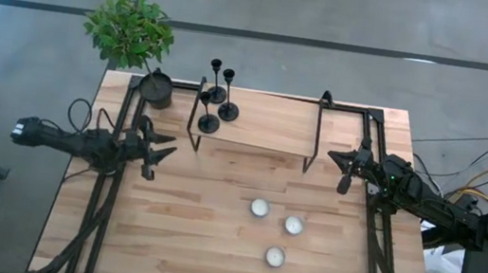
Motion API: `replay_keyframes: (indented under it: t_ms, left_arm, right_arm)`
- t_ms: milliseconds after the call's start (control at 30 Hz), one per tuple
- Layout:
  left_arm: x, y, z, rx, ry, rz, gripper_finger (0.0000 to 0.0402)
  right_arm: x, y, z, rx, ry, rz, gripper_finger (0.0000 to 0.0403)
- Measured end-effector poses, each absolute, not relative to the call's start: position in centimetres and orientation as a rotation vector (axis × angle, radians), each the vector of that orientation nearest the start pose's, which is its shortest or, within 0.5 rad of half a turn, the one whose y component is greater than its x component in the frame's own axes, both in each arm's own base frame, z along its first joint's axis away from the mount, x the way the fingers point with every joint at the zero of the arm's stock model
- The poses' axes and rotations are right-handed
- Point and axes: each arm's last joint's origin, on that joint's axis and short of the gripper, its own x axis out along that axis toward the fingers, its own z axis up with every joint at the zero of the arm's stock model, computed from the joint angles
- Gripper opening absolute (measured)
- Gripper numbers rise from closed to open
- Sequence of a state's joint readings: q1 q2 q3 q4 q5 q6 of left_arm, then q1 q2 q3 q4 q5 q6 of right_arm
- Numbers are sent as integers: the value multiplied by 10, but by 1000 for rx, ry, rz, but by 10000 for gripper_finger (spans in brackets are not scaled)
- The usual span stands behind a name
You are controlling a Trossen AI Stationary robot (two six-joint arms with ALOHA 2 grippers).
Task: Pick & Place candle stick holders
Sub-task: Put the red patterned scented candle on the shelf
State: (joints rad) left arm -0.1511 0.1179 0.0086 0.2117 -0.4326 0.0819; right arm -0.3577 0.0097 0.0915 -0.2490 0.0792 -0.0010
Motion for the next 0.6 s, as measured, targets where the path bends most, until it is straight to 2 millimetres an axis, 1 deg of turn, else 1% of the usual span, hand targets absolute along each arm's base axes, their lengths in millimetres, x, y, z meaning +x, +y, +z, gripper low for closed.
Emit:
replay_keyframes:
  t_ms: [300, 600]
  left_arm:
    - [95, 3, 173, 51, -63, 336, 142]
    - [95, 3, 172, 54, -60, 333, 142]
  right_arm:
    - [84, -34, 170, 23, 167, -436, 8]
    - [84, -34, 170, 22, 167, -436, 8]
